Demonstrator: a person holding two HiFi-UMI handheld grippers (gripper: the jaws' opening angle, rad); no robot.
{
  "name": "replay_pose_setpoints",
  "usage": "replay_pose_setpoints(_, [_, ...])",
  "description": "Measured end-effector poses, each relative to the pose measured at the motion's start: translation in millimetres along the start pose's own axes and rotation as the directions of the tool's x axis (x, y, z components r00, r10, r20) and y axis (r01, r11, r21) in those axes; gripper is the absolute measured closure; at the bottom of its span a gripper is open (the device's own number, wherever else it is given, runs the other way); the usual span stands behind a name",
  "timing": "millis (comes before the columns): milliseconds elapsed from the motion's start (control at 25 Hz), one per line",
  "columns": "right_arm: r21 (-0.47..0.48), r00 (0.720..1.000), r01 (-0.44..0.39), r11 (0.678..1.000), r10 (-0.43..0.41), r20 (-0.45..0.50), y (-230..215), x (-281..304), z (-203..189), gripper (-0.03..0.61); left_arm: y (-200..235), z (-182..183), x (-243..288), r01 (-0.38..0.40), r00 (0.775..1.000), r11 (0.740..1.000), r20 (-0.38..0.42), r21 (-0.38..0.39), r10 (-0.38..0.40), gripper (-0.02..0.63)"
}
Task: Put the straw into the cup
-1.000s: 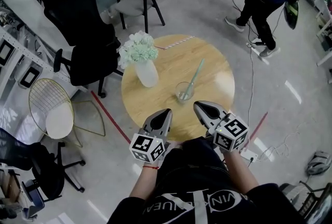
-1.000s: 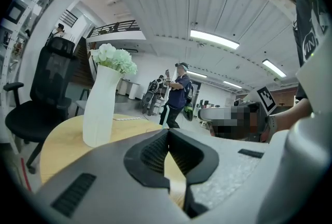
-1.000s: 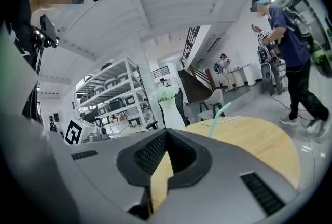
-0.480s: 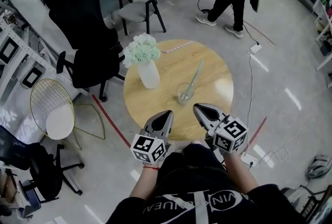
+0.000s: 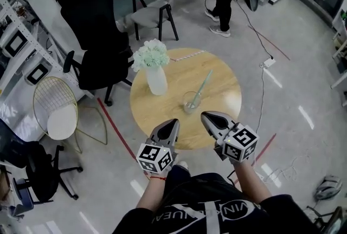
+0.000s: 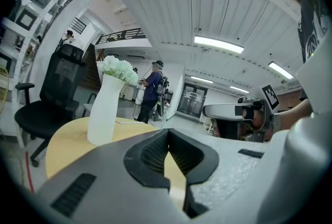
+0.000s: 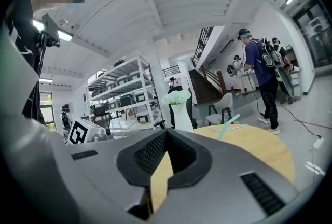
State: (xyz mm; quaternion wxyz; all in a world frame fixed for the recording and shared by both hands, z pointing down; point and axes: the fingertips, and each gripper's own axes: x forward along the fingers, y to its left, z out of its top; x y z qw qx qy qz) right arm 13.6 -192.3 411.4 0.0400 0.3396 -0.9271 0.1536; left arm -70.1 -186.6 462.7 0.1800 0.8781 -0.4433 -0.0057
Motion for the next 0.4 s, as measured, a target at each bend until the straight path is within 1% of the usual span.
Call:
replay_pose_setpoints(200, [0.016, 0.999, -0.005, 1.0, 0.005, -0.032, 2, -28, -11, 0.575, -31, -12, -10, -0.009, 1.0, 1.0, -0.007, -0.014, 0.009, 0.607])
replay_pose_setpoints(400, [0.009, 0.999, -0.021, 1.0, 0.022, -0.037, 14, -58, -17, 0.575, -57, -21, -25, -0.032, 0.999, 0.999, -0.009, -0.017, 0.031, 0.607])
